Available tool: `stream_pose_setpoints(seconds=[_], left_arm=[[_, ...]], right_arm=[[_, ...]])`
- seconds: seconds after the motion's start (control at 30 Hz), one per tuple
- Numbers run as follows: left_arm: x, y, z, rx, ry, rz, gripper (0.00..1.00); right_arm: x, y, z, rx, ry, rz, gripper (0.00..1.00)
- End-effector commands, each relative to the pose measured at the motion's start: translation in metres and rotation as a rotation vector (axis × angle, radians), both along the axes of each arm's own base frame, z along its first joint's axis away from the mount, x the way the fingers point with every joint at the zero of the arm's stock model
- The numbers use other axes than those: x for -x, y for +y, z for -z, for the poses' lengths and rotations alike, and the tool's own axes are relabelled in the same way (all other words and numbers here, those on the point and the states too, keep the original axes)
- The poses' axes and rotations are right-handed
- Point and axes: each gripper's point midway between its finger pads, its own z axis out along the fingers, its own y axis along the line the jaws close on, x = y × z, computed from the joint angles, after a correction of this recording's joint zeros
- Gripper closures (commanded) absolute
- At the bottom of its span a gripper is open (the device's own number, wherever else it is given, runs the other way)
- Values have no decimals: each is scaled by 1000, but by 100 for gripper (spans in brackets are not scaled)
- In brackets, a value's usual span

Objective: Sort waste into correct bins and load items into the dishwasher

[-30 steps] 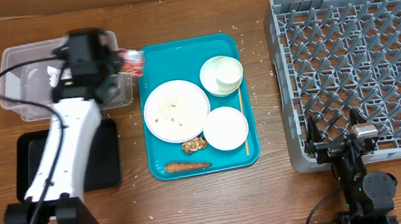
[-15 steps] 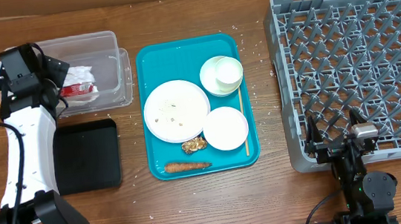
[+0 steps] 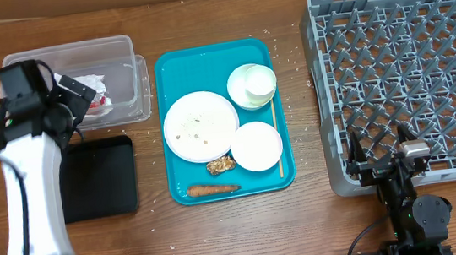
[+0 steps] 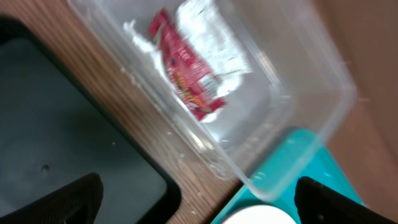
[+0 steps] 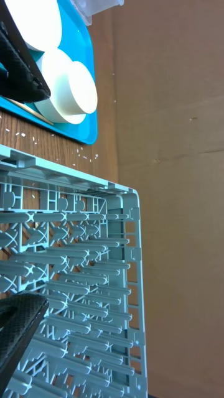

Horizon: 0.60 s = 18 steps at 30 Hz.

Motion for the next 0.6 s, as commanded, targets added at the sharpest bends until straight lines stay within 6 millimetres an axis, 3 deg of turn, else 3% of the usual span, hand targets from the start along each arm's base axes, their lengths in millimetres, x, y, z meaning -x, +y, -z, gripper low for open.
stream_pose_setpoints(seconds=[0.0, 0.13, 0.23, 0.57], left_arm=[[30, -11, -57, -75, -104, 82, 0], [66, -22, -69, -73, -75, 97, 0], [89, -48, -54, -11, 12, 178, 0], [92, -156, 3, 33, 80, 601, 0]], right_arm=[[0, 1, 2, 7, -4, -1, 0], [0, 1, 2, 7, -4, -1, 0], [0, 1, 2, 7, -4, -1, 0], [0, 1, 2, 7, -4, -1, 0]])
